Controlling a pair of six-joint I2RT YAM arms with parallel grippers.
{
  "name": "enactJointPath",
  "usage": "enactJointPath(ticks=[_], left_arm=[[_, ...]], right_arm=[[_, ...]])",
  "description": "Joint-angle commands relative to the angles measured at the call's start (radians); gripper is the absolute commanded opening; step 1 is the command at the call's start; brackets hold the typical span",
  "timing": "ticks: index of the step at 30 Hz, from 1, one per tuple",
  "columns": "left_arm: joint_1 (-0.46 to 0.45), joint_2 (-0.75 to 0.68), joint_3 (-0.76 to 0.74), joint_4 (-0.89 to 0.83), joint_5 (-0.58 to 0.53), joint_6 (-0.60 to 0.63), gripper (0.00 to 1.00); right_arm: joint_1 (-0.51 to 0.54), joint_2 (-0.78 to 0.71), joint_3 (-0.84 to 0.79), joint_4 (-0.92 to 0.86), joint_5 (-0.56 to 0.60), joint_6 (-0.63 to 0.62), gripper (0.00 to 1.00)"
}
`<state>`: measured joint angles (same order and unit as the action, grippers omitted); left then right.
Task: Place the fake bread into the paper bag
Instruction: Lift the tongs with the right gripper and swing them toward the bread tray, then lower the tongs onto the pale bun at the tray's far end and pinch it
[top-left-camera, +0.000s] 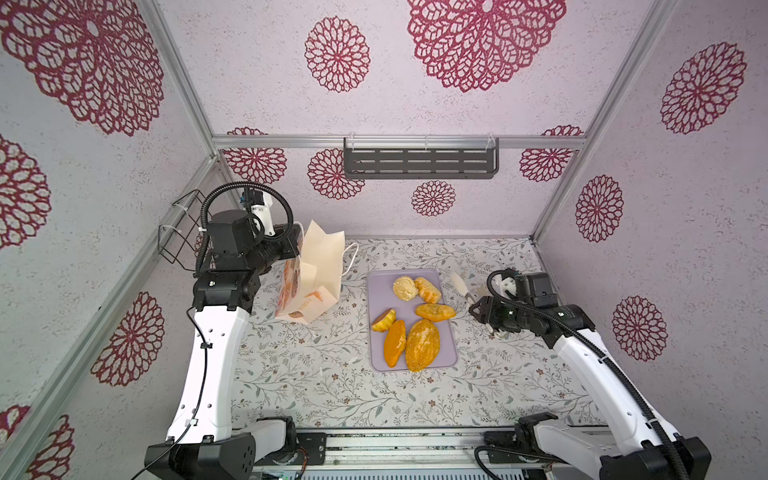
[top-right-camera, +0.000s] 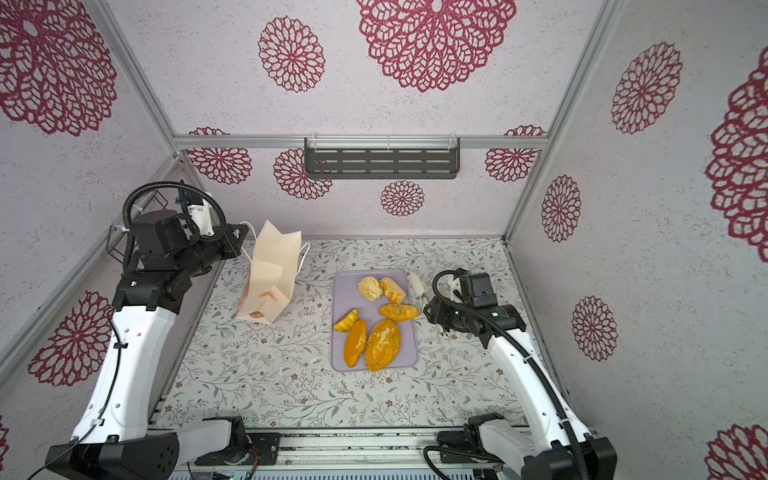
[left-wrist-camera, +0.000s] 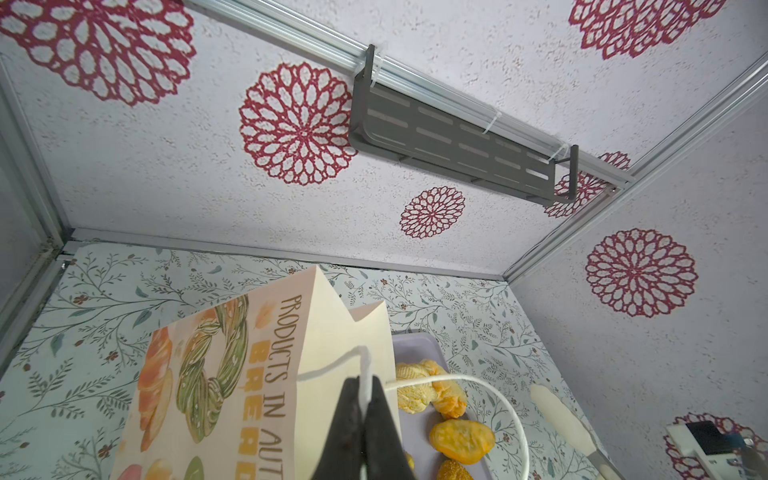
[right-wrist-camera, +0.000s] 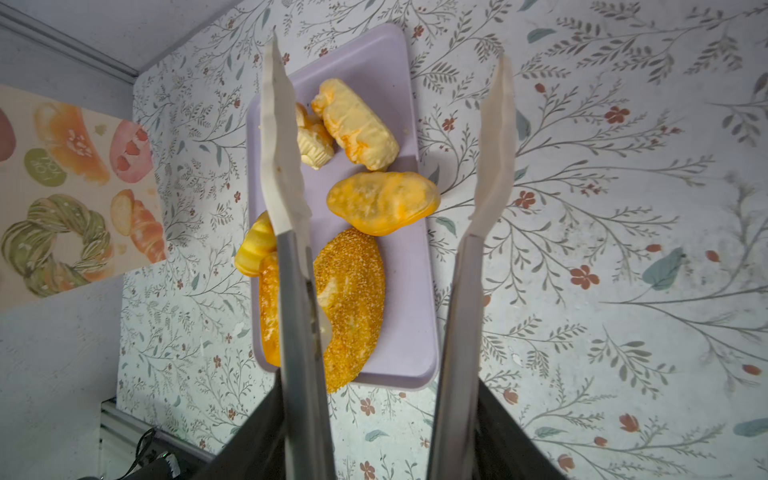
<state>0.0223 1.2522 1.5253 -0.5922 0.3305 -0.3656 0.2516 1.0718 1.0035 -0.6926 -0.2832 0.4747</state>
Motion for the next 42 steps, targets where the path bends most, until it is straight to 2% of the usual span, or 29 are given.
enactJointPath(ticks=[1, 9, 20, 35, 42], left_arm=[[-0.009, 0.003, 0.009, -0.003, -0.021, 0.040, 0.00], [-0.024, 0.008, -0.025, 0.012, -0.006, 0.015, 0.00], [-0.068, 0.038, -0.003, -0.030, -0.039, 0.039, 0.00], [-0.092, 0.059, 0.031, -0.077, -0.065, 0.049, 0.00], [-0.099, 0.065, 0.027, -0.078, -0.071, 0.046, 0.00]], right_arm=[[0.041, -0.032, -0.017, 0.099, -0.053, 0.038, 0.61], [0.076, 0.065, -0.001, 0.198, -0.122, -0.095, 0.59], [0.150, 0.280, 0.147, 0.133, 0.031, -0.349, 0.60], [0.224, 0.465, 0.313, 0.068, 0.134, -0.473, 0.60], [0.252, 0.532, 0.362, 0.048, 0.172, -0.492, 0.60]])
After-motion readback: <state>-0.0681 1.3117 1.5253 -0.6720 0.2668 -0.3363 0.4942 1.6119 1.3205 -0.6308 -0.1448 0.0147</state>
